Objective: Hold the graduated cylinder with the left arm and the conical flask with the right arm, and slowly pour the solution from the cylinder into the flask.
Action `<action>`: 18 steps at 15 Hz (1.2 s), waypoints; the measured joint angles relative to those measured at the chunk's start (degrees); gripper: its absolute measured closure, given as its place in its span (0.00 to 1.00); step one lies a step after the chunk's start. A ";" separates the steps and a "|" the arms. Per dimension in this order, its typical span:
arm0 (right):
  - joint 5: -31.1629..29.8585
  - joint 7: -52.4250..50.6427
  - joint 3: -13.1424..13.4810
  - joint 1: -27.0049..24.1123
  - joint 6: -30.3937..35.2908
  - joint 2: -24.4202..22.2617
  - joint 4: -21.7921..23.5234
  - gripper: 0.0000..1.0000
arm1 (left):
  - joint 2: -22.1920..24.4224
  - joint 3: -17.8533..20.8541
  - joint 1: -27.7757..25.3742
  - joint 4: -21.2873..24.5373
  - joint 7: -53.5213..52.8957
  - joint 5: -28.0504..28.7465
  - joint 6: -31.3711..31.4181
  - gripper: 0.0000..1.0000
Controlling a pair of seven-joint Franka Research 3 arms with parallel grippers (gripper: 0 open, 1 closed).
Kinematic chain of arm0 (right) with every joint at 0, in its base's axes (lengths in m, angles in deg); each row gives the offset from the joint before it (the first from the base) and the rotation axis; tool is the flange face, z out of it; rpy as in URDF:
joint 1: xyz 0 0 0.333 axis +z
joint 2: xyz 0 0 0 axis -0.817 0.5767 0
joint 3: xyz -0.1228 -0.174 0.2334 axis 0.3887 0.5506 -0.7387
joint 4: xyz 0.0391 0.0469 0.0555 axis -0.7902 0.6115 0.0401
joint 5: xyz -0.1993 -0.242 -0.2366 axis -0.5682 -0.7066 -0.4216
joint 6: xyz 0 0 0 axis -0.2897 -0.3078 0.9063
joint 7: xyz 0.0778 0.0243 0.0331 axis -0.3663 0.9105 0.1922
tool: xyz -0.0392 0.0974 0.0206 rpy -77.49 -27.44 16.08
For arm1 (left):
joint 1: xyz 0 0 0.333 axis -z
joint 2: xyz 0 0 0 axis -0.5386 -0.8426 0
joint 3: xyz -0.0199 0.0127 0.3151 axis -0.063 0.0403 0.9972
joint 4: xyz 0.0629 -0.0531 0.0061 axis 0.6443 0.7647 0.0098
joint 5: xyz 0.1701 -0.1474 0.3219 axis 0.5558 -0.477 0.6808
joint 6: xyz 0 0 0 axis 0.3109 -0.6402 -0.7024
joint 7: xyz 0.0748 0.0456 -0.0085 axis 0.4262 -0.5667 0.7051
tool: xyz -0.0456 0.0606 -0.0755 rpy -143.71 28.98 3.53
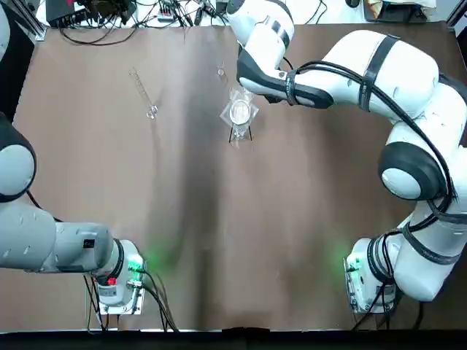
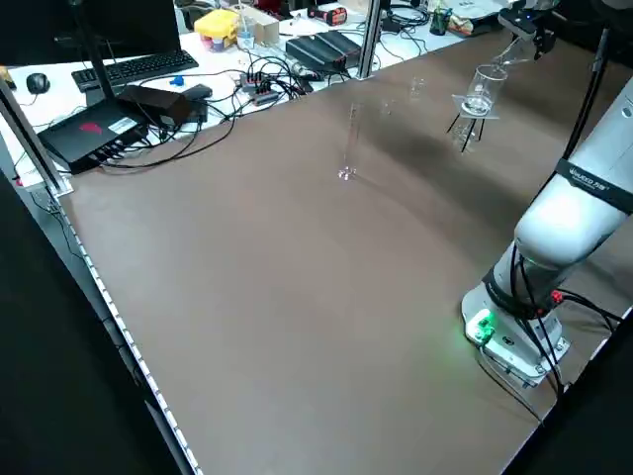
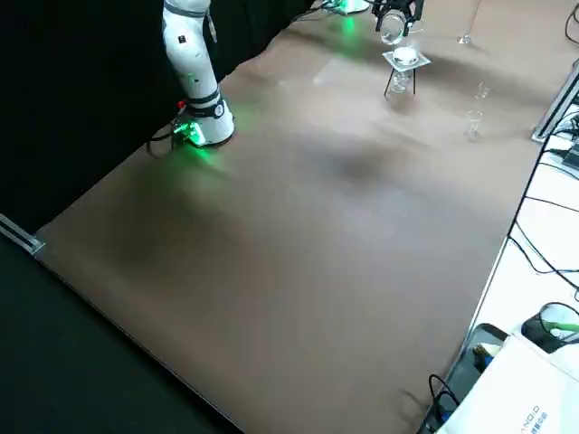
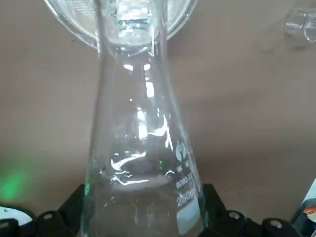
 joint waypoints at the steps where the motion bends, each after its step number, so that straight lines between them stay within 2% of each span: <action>1: -0.33 0.00 0.00 0.17 0.01 0.15 -0.04 0.04 | 0.24 0.87 0.91 0.14 -0.01 -0.04 -0.02 0.00; 18: -1.42 0.12 0.00 0.95 1.67 0.55 -1.31 0.04 | 0.43 1.70 0.98 1.06 -2.83 -0.05 -0.01 0.00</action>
